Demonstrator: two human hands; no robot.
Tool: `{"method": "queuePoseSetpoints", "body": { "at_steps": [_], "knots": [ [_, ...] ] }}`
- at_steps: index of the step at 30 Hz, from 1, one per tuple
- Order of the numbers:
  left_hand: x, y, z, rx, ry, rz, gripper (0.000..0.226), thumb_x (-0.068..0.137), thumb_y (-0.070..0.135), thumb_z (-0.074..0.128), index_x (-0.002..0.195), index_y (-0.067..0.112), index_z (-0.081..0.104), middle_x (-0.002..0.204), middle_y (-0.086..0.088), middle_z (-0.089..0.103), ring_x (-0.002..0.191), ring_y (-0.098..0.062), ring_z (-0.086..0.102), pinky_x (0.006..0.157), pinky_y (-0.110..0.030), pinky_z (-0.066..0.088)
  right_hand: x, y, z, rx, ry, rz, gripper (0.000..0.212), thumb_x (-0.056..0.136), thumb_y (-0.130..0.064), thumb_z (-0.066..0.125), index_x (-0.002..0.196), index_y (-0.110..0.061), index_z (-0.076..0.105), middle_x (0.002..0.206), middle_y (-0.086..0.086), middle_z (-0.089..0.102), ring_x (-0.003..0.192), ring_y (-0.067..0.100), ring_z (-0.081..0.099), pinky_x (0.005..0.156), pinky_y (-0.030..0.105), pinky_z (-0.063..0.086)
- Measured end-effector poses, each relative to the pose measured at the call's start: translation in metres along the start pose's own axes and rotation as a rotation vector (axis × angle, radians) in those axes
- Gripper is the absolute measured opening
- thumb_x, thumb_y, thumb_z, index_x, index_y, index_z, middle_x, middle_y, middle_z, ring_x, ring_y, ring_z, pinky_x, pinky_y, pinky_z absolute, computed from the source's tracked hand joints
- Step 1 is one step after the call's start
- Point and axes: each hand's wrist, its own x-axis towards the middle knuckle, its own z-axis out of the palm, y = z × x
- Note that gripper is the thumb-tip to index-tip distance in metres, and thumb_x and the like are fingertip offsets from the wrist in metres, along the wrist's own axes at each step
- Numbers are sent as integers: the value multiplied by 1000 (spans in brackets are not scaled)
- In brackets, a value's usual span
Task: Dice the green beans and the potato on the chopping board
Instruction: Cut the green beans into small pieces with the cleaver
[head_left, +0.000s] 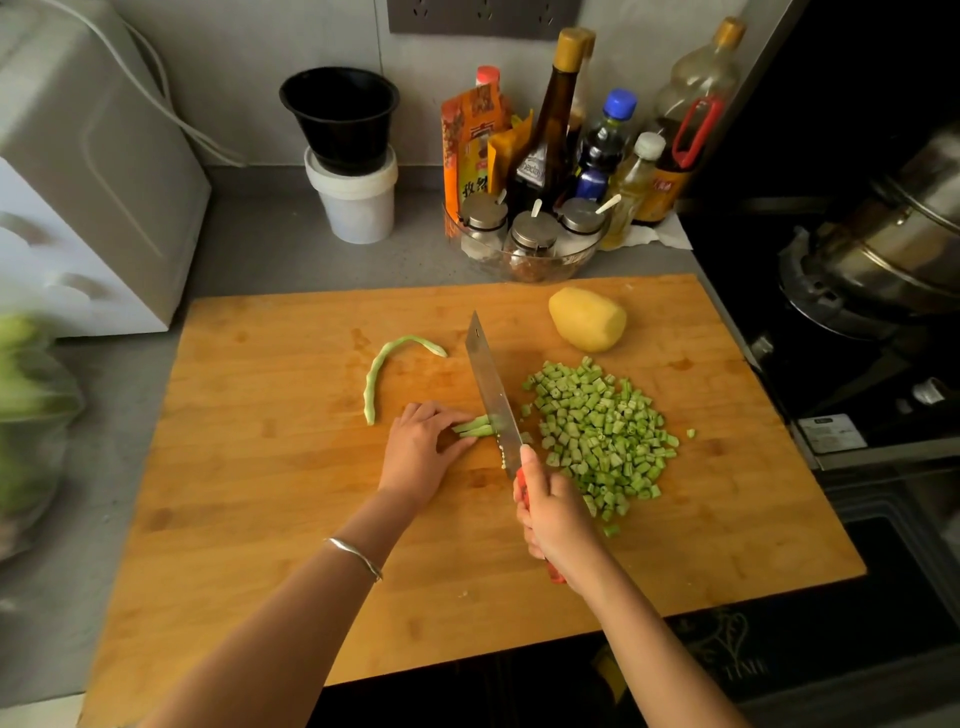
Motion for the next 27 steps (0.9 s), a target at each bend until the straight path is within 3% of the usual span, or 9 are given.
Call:
{"method": "queuePoseSetpoints", "body": {
  "at_steps": [6,17,27],
  "knots": [
    [2,-1,0,-23,7,10,28,80,34,71,106,24,72,100,3,66,96,-18,52,85,-38,46,17,-4,14,-55,52,33,60,97,-61,28,61,-16,45,36,-8,39,38,13,37,46,27,28],
    [5,16,9,-45,-18,36,28,83,34,69,110,26,69,103,3,63,97,-19,50,83,-35,39,21,11,-31,-49,153,5,57,99,-57,30,63,-16,46,38,-7,36,36,13,33,47,28,25],
    [-2,5,8,-86,38,55,35,80,32,72,112,21,66,103,4,62,97,-14,51,90,-26,39,10,4,-7,-116,58,-93,58,96,-60,30,62,-16,47,37,-7,38,35,8,35,46,26,26]
  ]
}}
